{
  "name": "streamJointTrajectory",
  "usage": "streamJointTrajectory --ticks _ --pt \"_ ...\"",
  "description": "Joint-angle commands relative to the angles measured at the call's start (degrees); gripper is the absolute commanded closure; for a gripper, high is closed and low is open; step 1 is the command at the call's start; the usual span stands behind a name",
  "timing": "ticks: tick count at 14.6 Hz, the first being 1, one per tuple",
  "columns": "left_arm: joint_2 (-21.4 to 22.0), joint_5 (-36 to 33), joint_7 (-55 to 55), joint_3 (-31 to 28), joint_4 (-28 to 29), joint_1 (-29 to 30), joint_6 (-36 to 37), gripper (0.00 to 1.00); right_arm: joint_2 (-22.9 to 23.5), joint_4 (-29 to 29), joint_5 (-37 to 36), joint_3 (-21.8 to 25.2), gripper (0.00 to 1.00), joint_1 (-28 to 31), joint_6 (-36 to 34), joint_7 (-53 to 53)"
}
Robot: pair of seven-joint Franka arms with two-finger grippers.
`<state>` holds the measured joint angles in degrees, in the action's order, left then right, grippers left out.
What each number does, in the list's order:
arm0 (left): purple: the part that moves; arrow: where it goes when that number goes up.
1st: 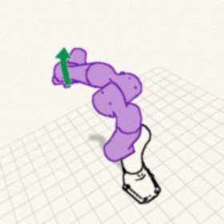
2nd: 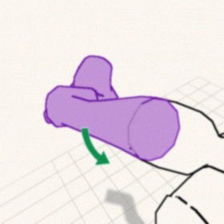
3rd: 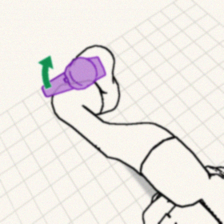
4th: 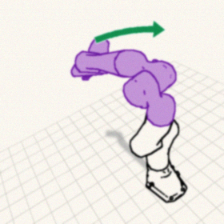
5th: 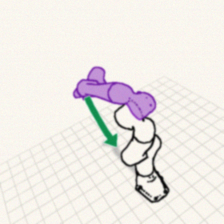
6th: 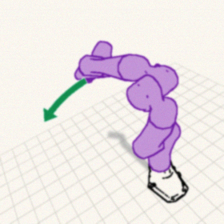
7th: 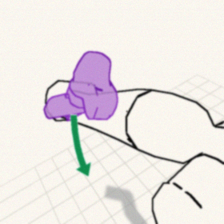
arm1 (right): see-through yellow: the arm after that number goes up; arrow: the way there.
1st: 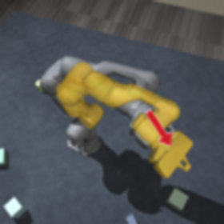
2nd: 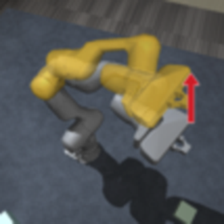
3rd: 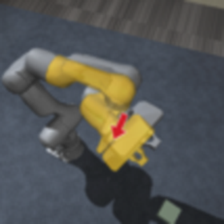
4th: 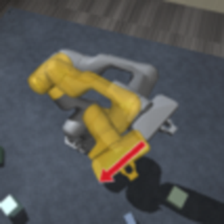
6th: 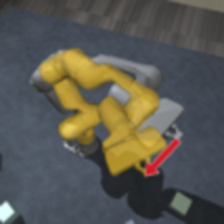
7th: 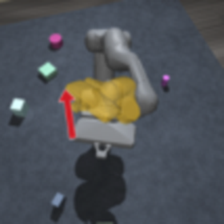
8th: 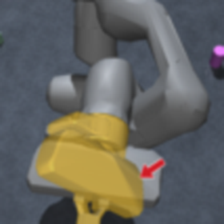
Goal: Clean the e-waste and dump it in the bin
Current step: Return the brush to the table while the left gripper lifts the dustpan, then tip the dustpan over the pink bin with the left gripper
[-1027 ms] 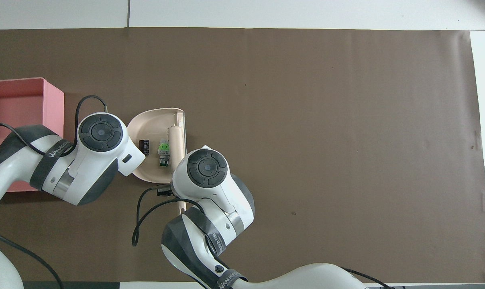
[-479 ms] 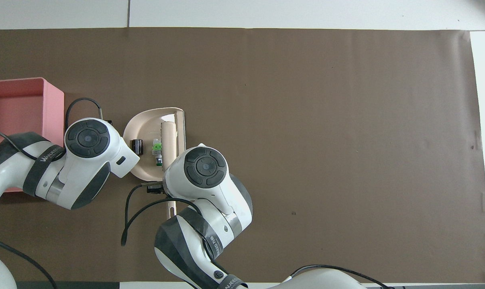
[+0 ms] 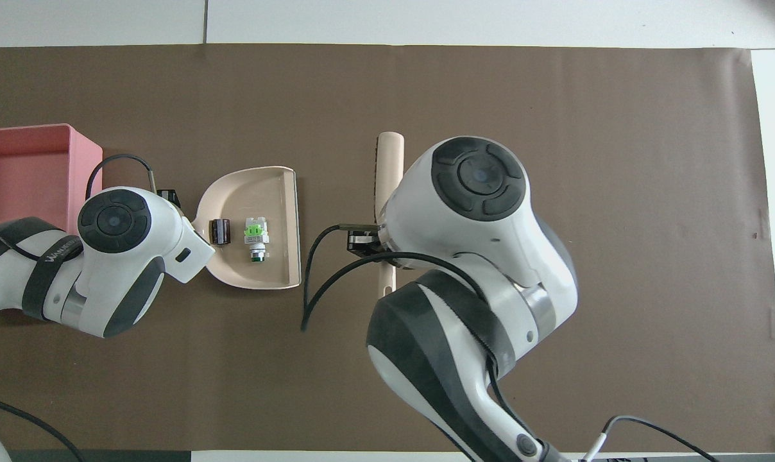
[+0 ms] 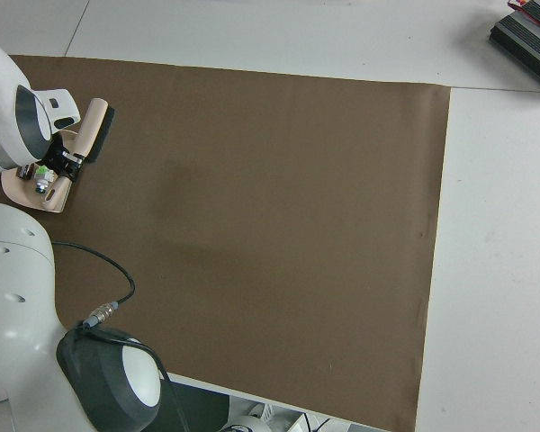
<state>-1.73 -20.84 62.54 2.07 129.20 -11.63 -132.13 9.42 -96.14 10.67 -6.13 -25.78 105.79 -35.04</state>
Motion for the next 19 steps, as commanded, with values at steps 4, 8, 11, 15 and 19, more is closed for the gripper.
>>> streamJointTrajectory --ticks 4,8,11,15,19 --pt "3.57 9.05 16.17 -0.40 -8.67 7.66 11.78 1.00 -4.14 -7.38 -8.29 -0.99 1.00 17.22 -6.65 18.57" --pt "2.70 12.84 25.93 -0.58 -16.76 16.36 15.41 1.00 -8.18 -18.36 -10.93 -0.99 1.00 30.14 -1.57 34.49" --pt "-0.29 13.02 32.45 -0.58 -23.26 22.60 16.98 1.00 -11.96 -28.38 -11.11 -0.99 1.00 37.28 5.81 40.48" --pt "-3.20 12.41 36.59 -0.93 -28.91 29.90 18.06 1.00 -13.99 -36.30 -11.11 -0.99 1.00 41.41 14.16 44.79" --pt "-4.43 1.29 39.85 -0.93 -29.44 33.16 14.29 1.00 -14.61 -39.74 -11.11 -0.90 1.00 42.47 17.96 46.11"
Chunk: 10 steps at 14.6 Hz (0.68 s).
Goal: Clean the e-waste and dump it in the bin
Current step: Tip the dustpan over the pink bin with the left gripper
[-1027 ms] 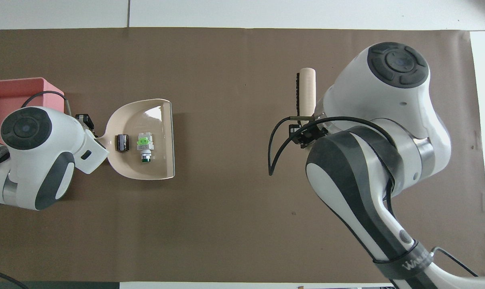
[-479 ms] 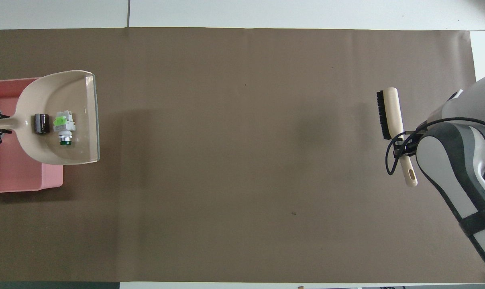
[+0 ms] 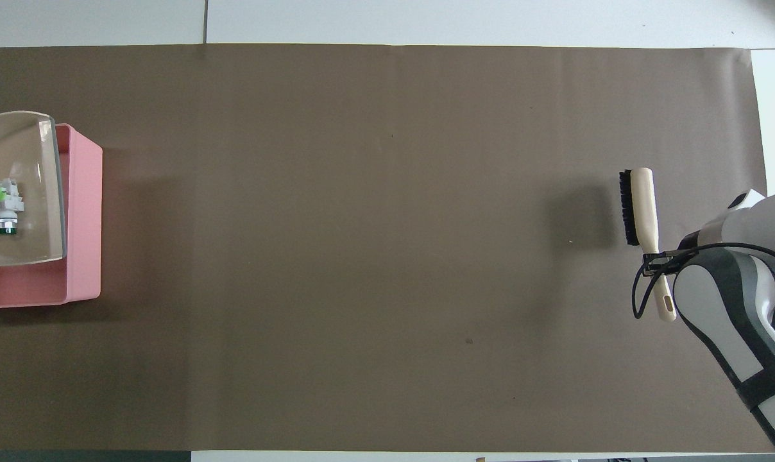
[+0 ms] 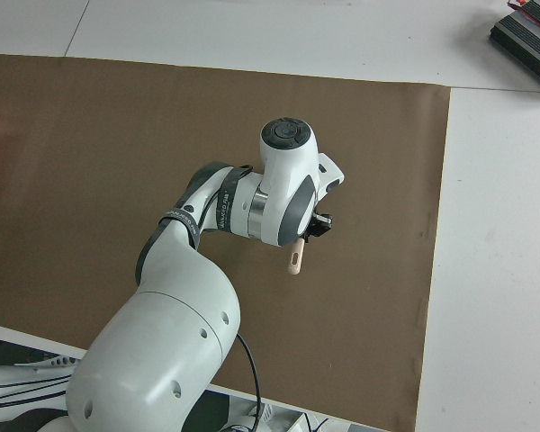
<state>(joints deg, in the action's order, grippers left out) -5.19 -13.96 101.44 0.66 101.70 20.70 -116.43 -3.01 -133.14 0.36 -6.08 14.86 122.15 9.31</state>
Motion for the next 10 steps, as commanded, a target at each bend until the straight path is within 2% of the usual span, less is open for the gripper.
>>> streamJointTrajectory --ticks 1,3,6,10 --pt "-0.96 -8.78 0.69 0.40 -1.69 0.92 -3.26 1.00 -2.17 -2.91 -0.80 -1.03 1.00 2.45 1.68 2.02" --pt "-2.10 -11.26 -0.97 0.40 -1.51 1.27 -4.42 1.00 -2.17 -3.26 -0.80 -0.95 1.00 2.63 2.99 2.29" --pt "-2.90 -28.71 -9.91 0.49 -0.29 -0.48 -5.48 1.00 -2.17 -4.32 -0.80 -0.95 0.99 2.63 3.62 3.34" --pt "-1.67 -39.62 -14.50 0.49 3.49 -2.59 -4.86 1.00 -2.26 -4.85 -0.80 -0.95 0.97 3.77 3.62 6.24"
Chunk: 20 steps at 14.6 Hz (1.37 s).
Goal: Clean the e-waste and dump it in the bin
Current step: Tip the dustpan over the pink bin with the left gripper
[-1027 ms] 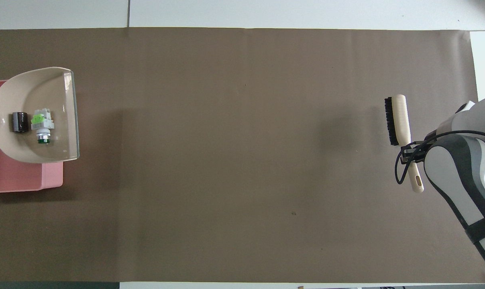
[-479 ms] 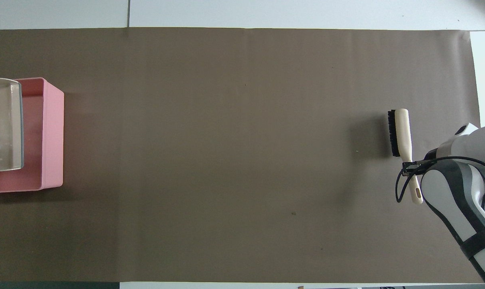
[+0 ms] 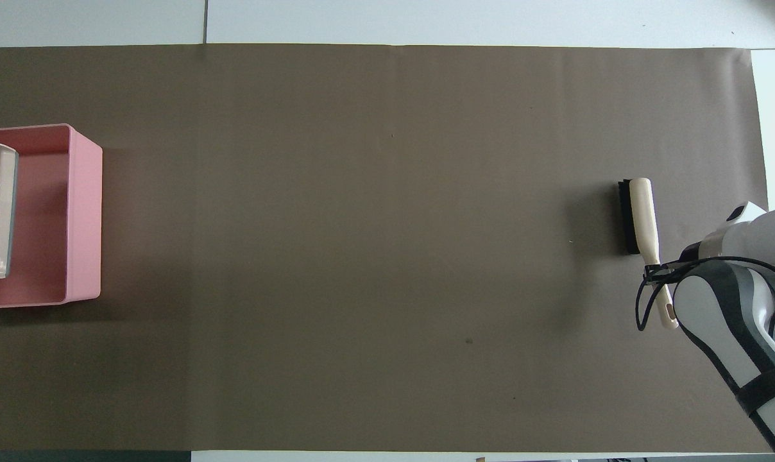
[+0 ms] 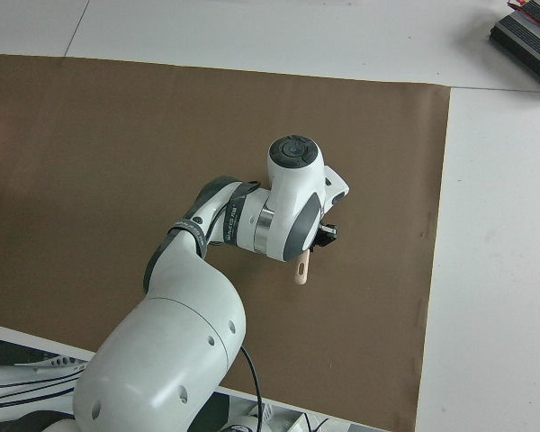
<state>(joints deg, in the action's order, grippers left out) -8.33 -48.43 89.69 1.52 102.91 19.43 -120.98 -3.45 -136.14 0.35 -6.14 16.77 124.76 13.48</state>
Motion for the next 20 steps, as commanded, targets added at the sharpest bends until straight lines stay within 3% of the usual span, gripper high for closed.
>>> streamJointTrajectory --ticks 1,3,7,8,9,11,14,15,17,20 --pt "1.82 -8.67 -5.03 -0.38 3.25 -2.80 0.21 1.00 -1.82 -1.85 -0.79 -0.98 0.90 1.95 1.01 1.99" --pt "2.26 -13.26 -7.94 -0.38 3.26 -3.25 3.19 1.00 -1.82 -1.85 -0.79 -0.98 0.76 1.95 1.10 1.64" --pt "3.57 -15.56 -7.34 -0.21 0.81 -3.17 4.17 1.00 -1.82 -1.85 -0.79 -0.89 0.73 1.95 1.01 1.56" --pt "5.06 -15.38 -6.72 -0.03 0.80 -3.17 4.52 1.00 -1.82 -1.85 -0.79 -0.89 0.69 1.95 1.10 1.47" --pt "6.64 -14.69 -6.02 0.06 1.32 -3.25 4.61 1.00 -1.82 -1.85 -0.79 -0.89 0.56 1.95 1.01 1.47" --pt "9.28 -9.97 -5.40 0.32 3.08 -5.00 5.57 1.00 -1.82 -1.85 -0.71 -0.89 0.52 1.95 1.01 1.38" --pt "9.99 2.94 -5.58 0.32 3.44 -9.56 9.96 1.00 -1.74 -1.85 -0.62 -0.98 0.44 1.95 1.01 1.38" --pt "10.35 6.12 -5.84 0.32 4.31 -10.80 10.41 1.00 -1.73 -1.85 -0.62 -0.89 0.35 1.95 1.01 1.47" --pt "12.36 10.18 -6.89 0.24 8.51 -14.75 10.41 1.00 -1.73 -1.50 -0.62 -0.98 0.00 1.95 0.49 1.55" --pt "12.63 14.84 -13.72 0.24 14.14 -21.07 9.54 1.00 -0.95 3.40 -0.27 -1.07 0.00 0.63 -0.83 1.47"
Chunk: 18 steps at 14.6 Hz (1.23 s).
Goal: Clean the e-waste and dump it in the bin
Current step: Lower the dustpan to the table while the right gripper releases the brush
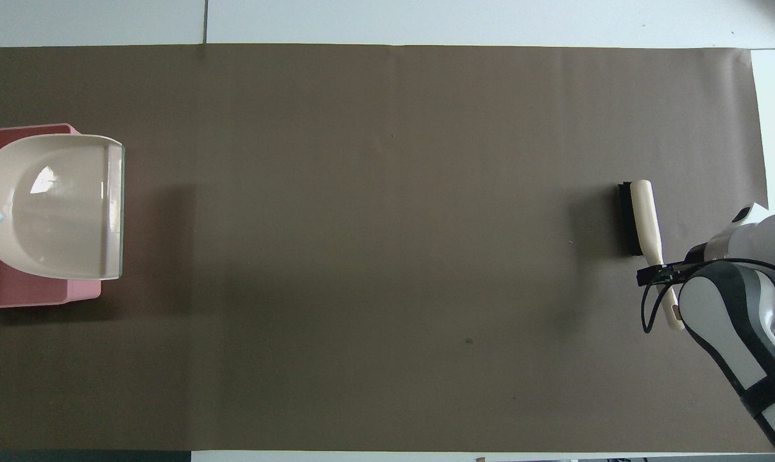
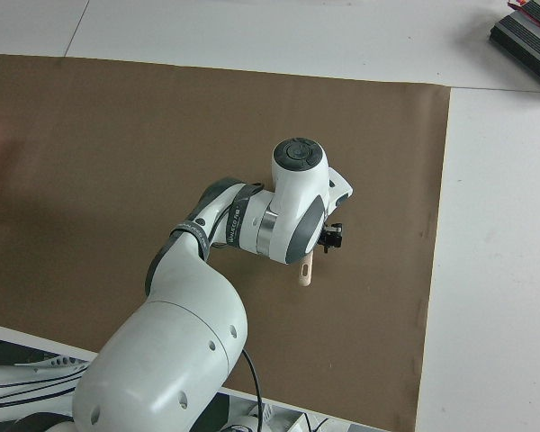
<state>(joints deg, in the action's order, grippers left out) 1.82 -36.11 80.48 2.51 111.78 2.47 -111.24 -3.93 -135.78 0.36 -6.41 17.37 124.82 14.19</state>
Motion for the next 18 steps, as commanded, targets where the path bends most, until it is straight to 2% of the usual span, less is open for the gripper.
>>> streamJointTrajectory --ticks 1,4,7,8,11,16,18 --pt "2.14 2.97 -7.24 -0.67 7.20 -6.49 -1.17 1.00 -0.46 5.76 -0.27 -0.80 0.00 -0.40 -1.24 0.84" --pt "1.79 3.41 -14.18 -0.67 13.27 -12.03 -6.08 1.00 -0.46 11.22 -0.53 -0.71 0.00 -0.41 -0.02 0.84" --pt "0.38 4.47 -20.36 -0.67 16.00 -16.08 -8.29 1.00 -2.03 15.27 -0.62 -0.71 0.00 -0.49 -1.94 0.75" --pt "0.21 4.82 -20.36 -0.67 16.79 -16.62 -8.64 1.00 -2.39 17.28 -0.71 -0.71 0.00 -0.76 -4.04 0.14" --pt "-1.29 6.67 -20.45 -0.67 17.76 -16.71 -11.72 1.00 -1.78 26.67 -1.40 -1.06 0.00 -0.93 -13.77 -10.82" --pt "-1.47 6.67 -20.62 -0.67 20.31 -17.76 -14.97 1.00 0.77 41.97 -2.55 -1.24 0.00 -0.85 -30.04 -18.49" --pt "-1.47 6.67 -20.80 -0.67 21.02 -18.29 -16.46 1.00 0.77 43.93 -2.38 -1.32 0.00 -0.93 -33.75 -19.11"
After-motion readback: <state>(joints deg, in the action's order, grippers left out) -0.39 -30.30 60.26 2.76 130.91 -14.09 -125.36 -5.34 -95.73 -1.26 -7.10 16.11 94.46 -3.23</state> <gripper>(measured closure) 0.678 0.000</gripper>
